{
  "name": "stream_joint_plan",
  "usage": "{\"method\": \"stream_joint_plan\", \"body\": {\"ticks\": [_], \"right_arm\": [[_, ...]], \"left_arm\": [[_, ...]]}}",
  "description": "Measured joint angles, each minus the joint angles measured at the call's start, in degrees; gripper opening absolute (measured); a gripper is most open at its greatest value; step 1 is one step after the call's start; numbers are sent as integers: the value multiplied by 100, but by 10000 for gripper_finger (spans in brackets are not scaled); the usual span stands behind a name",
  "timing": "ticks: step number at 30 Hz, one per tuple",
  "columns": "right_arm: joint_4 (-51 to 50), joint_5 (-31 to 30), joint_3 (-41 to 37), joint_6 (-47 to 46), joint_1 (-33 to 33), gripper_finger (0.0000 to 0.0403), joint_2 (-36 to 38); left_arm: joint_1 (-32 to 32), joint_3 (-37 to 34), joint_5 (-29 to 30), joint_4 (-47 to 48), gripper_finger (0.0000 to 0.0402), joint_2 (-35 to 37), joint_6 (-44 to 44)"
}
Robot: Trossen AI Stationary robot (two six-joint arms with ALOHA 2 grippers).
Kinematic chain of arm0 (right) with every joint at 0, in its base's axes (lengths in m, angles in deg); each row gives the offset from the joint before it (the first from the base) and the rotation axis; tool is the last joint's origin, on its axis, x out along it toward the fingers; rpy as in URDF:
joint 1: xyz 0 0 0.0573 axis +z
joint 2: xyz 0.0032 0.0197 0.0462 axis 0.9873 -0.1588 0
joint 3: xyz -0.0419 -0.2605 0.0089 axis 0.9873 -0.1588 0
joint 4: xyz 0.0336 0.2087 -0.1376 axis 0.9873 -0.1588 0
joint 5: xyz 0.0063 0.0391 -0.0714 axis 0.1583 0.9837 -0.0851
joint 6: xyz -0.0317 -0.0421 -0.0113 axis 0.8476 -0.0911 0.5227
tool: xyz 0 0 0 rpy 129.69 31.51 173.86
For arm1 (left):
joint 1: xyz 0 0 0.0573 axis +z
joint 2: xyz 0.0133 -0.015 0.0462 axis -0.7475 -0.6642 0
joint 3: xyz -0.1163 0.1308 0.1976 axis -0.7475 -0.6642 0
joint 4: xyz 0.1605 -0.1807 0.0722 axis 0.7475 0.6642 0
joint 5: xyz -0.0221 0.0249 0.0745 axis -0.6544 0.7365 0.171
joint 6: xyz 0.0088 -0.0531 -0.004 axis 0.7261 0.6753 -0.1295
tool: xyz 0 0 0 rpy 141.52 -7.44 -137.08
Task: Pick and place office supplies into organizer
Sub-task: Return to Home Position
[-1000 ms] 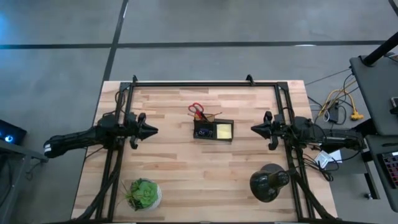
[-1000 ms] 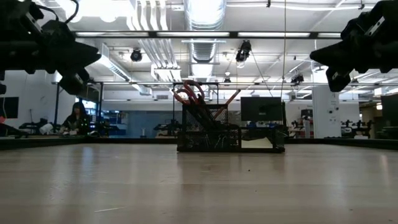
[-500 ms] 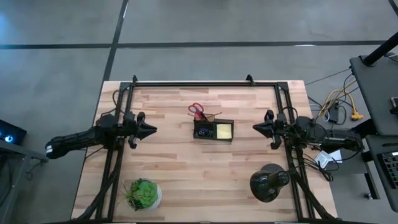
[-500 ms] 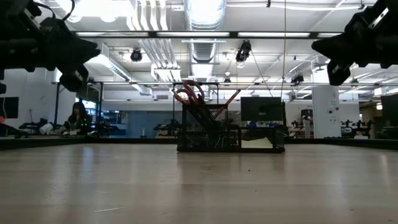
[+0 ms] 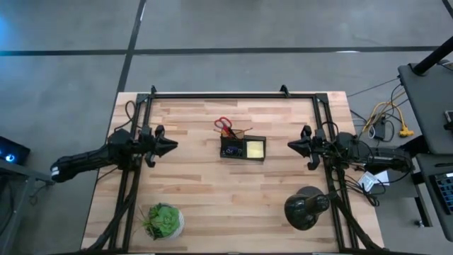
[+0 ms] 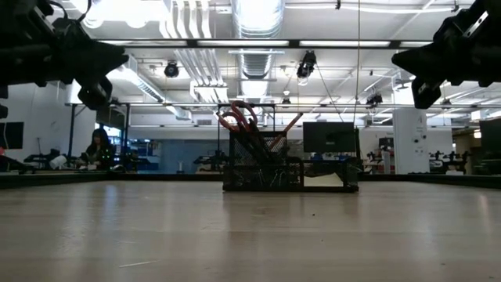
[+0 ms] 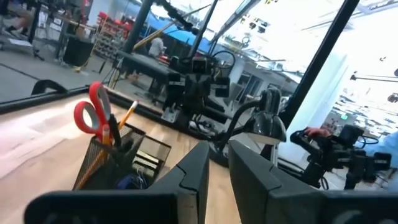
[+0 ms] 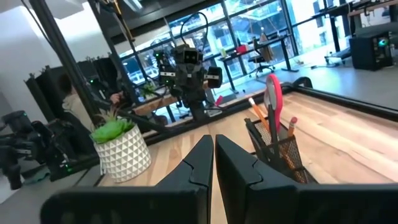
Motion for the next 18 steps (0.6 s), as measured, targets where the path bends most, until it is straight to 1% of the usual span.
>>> {"method": "stream_joint_plan", "body": {"ticks": [8, 18], "right_arm": [[5, 4, 1, 1, 76, 13, -38], [4, 4, 2, 1, 76, 13, -123]], "left_arm": [[0, -2, 1, -2, 45, -153, 0], [0, -7, 2, -10, 44, -158, -1]]}}
